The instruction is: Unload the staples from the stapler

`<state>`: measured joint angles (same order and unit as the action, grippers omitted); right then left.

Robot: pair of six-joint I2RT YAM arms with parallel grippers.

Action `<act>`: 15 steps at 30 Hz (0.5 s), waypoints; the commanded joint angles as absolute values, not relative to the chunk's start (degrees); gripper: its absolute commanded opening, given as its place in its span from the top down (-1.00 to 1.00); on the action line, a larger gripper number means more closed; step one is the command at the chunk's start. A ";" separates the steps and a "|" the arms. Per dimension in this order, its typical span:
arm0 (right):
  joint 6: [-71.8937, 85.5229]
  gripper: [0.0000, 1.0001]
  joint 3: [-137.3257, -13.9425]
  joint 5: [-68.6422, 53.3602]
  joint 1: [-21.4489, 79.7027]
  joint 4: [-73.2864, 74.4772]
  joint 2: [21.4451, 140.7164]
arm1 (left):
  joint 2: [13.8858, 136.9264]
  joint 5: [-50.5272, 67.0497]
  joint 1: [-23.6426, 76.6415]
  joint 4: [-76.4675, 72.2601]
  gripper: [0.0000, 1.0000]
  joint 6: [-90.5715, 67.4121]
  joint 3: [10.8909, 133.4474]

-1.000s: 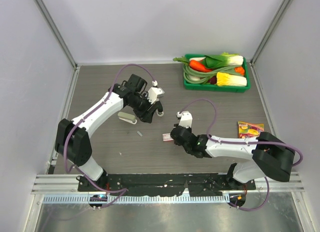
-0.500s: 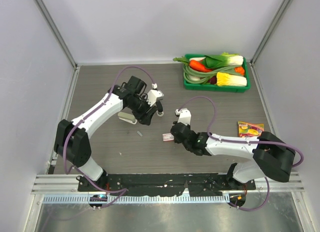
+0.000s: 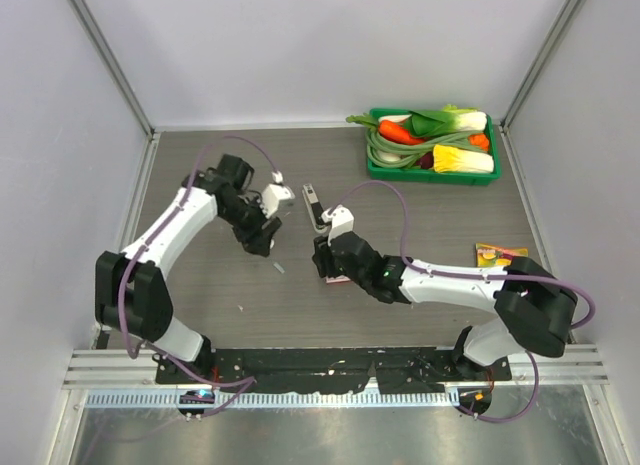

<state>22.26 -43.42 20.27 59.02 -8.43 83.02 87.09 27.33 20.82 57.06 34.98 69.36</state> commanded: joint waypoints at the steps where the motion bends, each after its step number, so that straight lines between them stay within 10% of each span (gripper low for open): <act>1: 18.81 0.04 -45.78 14.86 59.06 -13.36 85.33 | 89.47 36.30 13.80 65.44 -0.10 41.55 78.83; 15: 25.40 0.03 -34.64 24.17 54.76 -9.06 60.40 | 85.17 21.99 25.12 49.33 -0.23 65.55 62.24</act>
<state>22.70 -36.82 20.21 57.04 -9.45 69.67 85.93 26.11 23.35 56.23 56.55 64.40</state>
